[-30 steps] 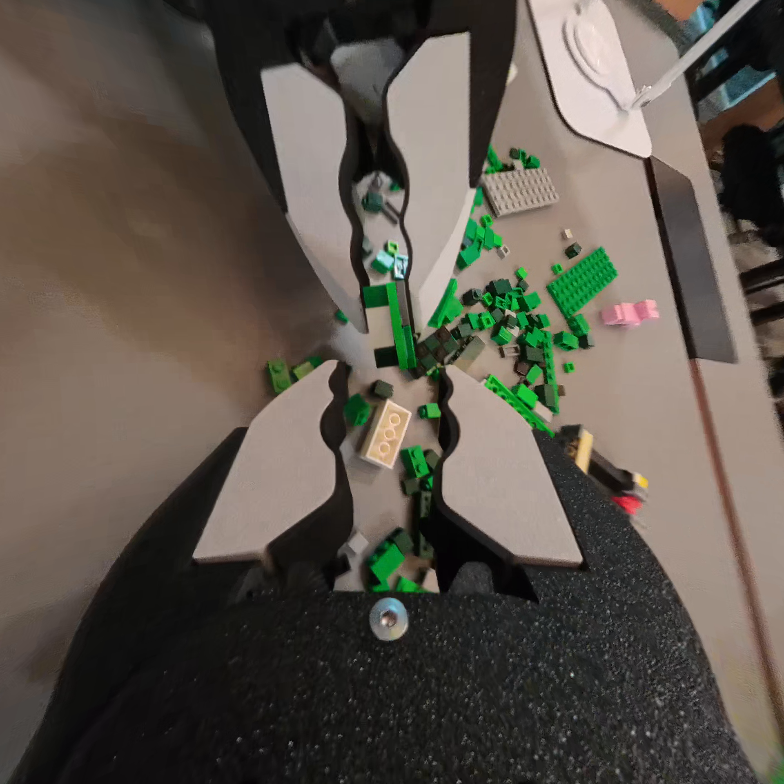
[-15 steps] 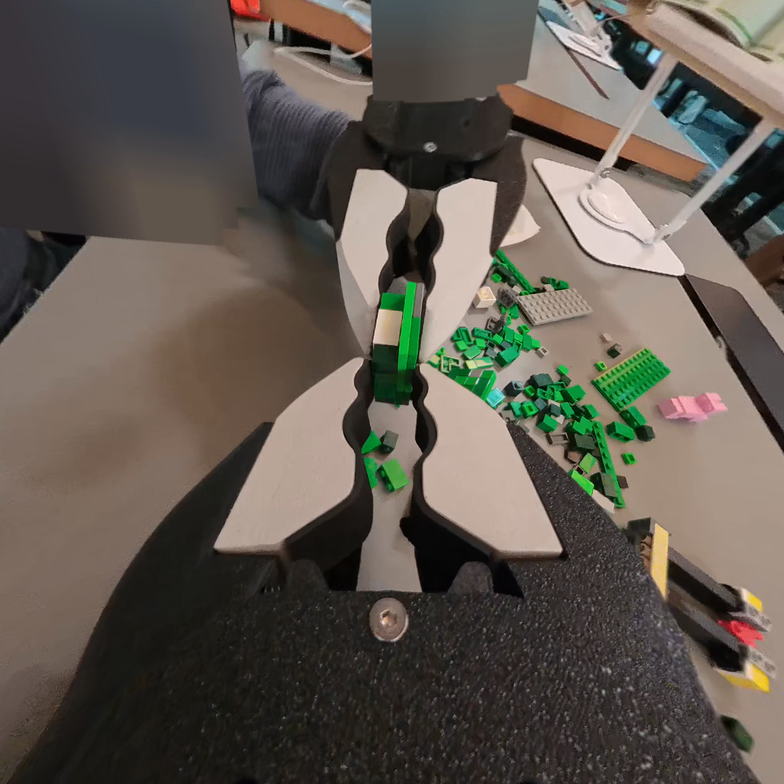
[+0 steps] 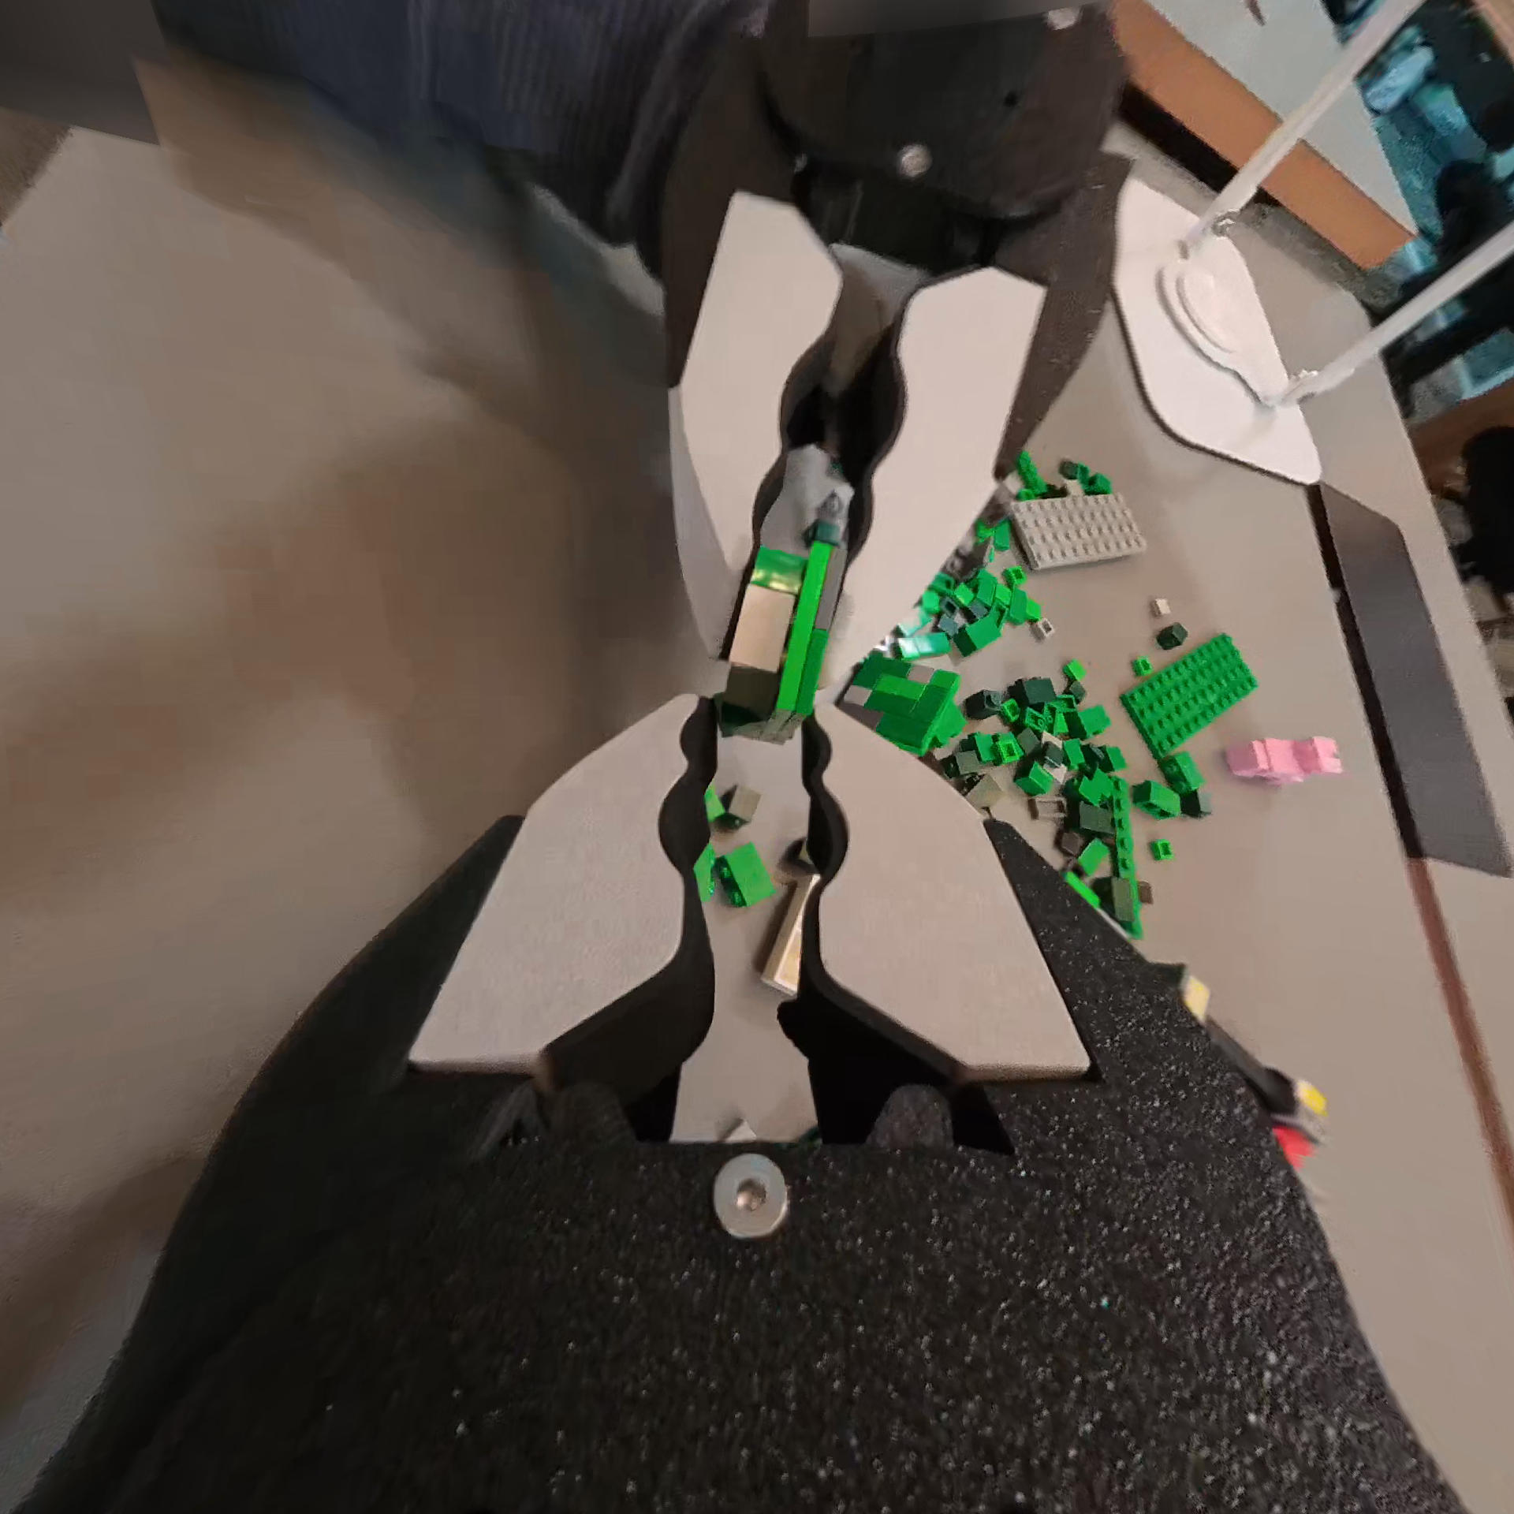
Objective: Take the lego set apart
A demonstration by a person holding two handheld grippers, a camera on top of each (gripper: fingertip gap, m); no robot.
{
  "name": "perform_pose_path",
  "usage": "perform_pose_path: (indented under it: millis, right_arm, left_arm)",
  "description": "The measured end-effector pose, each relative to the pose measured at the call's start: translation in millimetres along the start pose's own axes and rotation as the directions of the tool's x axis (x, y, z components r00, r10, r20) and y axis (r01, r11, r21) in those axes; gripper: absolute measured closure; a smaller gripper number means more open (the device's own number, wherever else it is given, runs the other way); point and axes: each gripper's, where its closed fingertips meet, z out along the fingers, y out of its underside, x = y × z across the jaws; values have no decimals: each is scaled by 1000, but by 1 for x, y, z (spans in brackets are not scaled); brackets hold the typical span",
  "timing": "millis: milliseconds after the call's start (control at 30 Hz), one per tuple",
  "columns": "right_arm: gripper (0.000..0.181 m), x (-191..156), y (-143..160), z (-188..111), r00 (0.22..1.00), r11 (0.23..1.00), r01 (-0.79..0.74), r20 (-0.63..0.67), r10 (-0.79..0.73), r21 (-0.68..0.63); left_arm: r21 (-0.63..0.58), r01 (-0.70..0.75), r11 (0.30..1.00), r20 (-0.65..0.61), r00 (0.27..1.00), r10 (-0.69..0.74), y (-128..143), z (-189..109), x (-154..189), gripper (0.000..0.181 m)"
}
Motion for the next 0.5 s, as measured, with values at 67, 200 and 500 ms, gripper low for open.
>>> perform_pose_path:
  millis: [67, 200, 500]
  right_arm:
    - [163, 2, -7, -3, 996, 994, -88, 23, 87, 68]
    - [164, 5, -15, -8, 985, 974, -168, 54, 161, 152]
    - [163, -10, -5, -3, 998, 998, 36, 55, -39, 43]
  left_arm:
    - [32, 14, 999, 2, 1000, -14, -4, -2, -2, 164]
    - [9, -3, 1000, 21, 1000, 3, -1, 0, -3, 164]
    - [-85, -69, 994, -37, 997, 66, 8, 3, 9, 164]
